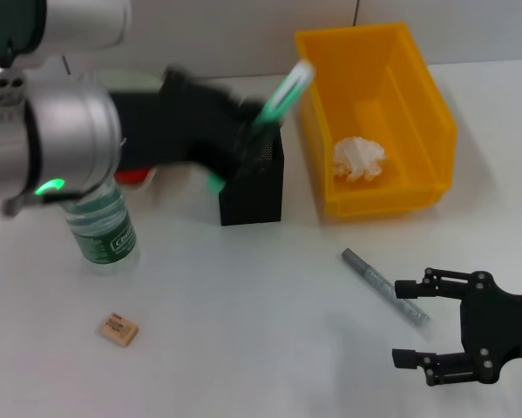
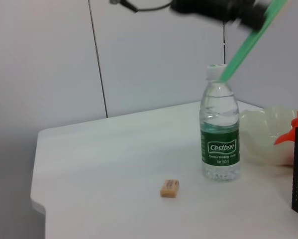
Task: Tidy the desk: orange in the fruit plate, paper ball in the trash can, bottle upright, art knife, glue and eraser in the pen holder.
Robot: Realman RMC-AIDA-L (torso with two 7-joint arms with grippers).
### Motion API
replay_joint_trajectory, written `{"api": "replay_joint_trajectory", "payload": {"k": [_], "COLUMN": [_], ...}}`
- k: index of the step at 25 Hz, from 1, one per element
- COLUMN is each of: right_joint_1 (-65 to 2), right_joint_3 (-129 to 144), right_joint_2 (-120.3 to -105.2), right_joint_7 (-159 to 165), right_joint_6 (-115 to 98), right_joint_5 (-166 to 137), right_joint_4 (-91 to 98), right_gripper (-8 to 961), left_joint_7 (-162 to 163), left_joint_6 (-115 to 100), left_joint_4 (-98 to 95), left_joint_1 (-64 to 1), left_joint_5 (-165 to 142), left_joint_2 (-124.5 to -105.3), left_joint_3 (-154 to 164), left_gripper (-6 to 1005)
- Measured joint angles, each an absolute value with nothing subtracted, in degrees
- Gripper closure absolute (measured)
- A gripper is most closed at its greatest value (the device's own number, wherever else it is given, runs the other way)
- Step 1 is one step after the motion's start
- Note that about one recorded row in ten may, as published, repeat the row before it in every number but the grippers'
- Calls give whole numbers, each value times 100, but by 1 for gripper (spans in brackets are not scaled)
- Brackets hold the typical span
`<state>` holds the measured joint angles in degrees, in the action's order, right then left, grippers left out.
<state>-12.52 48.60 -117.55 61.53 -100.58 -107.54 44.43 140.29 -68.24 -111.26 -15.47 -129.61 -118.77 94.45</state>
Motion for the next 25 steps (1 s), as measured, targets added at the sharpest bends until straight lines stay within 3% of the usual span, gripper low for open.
{"api": "replay_joint_trajectory", "payload": {"k": [11, 18, 25], "right_joint_1": [-1307, -1342, -1353], "right_joint_3": [4778, 4762, 4764], "right_joint_2": [-11791, -11821, -11823], "right_joint_7": [6147, 6144, 6143], "right_joint_6": [-10031, -10028, -10028], "right_joint_5": [-10727, -10747, -10741], "right_joint_4": [4306, 4285, 4248], "right_gripper": [135, 135, 135], "left_joint_7": [10831, 9669, 9722], "left_joint_6": [-3429, -1016, -334], "left_joint_4": [-9362, -7471, -6977], "left_joint_1": [-1426, -2344, -2667], "left_joint_5": [-10488, -9298, -9143], "left_joint_2": [-11885, -11908, -11918], "left_joint_3": [10513, 11696, 12034], "left_gripper": [751, 738, 725]}}
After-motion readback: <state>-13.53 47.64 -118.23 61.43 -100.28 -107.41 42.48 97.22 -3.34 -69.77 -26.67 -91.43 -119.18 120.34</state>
